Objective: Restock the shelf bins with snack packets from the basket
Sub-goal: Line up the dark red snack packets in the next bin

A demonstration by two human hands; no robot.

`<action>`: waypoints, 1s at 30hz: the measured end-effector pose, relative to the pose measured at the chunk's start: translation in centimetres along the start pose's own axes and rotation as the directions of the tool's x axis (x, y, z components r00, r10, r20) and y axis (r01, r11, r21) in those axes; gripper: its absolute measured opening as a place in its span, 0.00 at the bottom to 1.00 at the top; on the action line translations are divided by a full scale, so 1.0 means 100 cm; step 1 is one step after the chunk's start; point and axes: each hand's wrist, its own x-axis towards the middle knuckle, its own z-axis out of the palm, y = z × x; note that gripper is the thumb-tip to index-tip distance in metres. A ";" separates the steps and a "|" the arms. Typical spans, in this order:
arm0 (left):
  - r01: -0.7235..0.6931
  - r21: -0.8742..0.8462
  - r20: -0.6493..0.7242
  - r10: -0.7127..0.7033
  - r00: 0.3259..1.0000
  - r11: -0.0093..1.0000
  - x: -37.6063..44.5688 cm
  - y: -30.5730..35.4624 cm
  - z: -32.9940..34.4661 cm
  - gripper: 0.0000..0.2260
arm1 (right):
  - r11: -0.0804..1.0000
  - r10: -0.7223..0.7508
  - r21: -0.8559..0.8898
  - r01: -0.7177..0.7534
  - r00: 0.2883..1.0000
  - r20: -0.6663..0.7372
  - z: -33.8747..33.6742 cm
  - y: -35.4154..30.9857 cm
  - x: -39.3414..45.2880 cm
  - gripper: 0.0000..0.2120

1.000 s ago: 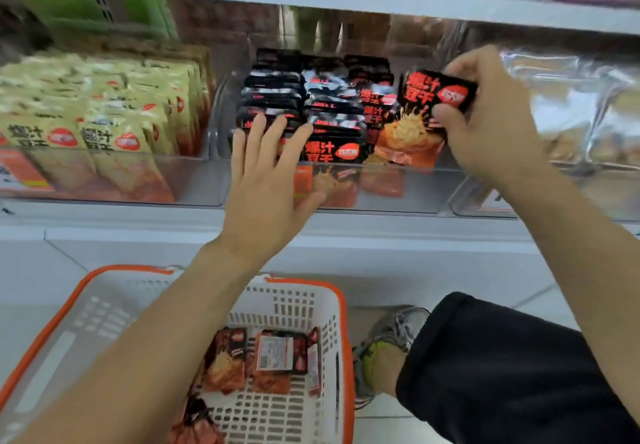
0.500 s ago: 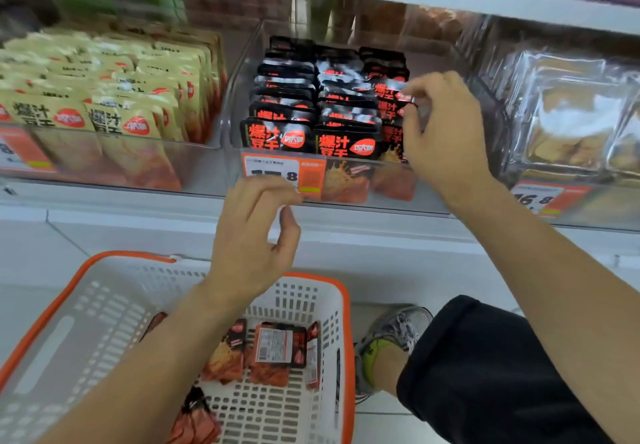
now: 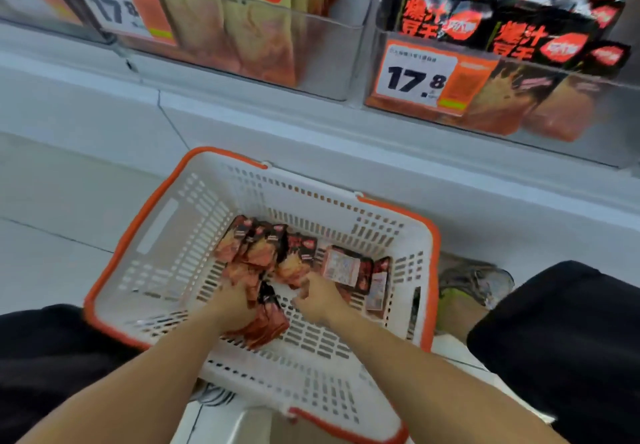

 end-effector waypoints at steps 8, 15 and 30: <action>0.026 -0.095 0.053 -0.021 0.998 0.995 0.004 -0.011 0.008 0.40 | 0.942 0.233 0.252 -0.224 0.973 -0.005 0.082 0.027 0.042 0.17; 0.065 -0.134 -0.099 -0.079 0.992 0.989 -0.016 0.048 -0.025 0.14 | 0.914 0.319 0.234 -0.332 0.943 0.094 -0.020 0.006 -0.006 0.15; -0.832 -0.481 -0.682 0.478 0.554 0.277 -0.166 0.229 -0.174 0.09 | 0.887 -0.461 -0.262 0.380 0.724 -0.514 -0.239 -0.047 -0.220 0.25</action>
